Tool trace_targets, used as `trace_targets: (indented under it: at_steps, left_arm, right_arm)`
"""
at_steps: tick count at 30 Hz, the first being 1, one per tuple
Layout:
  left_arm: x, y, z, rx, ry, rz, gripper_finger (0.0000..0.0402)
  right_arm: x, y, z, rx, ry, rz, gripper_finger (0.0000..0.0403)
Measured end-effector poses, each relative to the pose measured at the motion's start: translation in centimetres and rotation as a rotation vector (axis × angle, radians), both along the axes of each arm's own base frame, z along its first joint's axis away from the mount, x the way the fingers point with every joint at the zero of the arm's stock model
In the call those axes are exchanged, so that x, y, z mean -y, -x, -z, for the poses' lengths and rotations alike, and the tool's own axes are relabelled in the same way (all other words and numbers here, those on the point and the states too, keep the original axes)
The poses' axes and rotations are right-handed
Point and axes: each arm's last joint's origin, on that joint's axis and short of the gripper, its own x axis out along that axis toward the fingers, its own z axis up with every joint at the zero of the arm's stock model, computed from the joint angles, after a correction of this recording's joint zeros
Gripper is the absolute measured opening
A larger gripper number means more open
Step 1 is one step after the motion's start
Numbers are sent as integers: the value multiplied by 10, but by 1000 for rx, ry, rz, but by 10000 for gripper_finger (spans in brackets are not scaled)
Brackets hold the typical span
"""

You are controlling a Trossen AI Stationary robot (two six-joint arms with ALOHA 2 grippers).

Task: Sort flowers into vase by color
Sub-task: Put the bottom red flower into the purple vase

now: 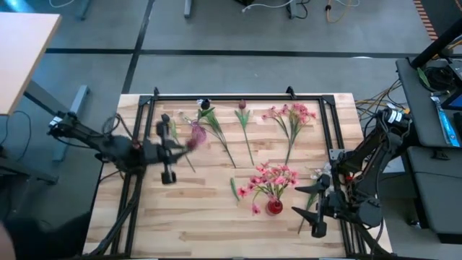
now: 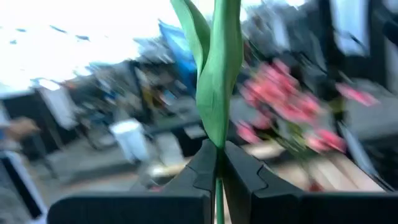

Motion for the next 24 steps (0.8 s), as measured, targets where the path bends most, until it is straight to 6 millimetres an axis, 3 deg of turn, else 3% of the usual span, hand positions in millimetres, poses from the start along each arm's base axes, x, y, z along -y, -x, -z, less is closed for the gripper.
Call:
trace_targets:
  at_steps: [5,10,18,24]
  left_arm:
    - [-40,18,14,232,72,-192,0]
    - [-73,25,39,285,122,-360,0]
    - [-111,26,52,341,200,-413,0]
    - [-123,17,60,294,228,-388,0]
  right_arm:
    - [4,-6,0,-6,23,30,290]
    - [7,-9,0,-8,31,44,290]
    - [8,-11,0,-10,36,50,290]
    - [8,-12,0,-12,43,55,290]
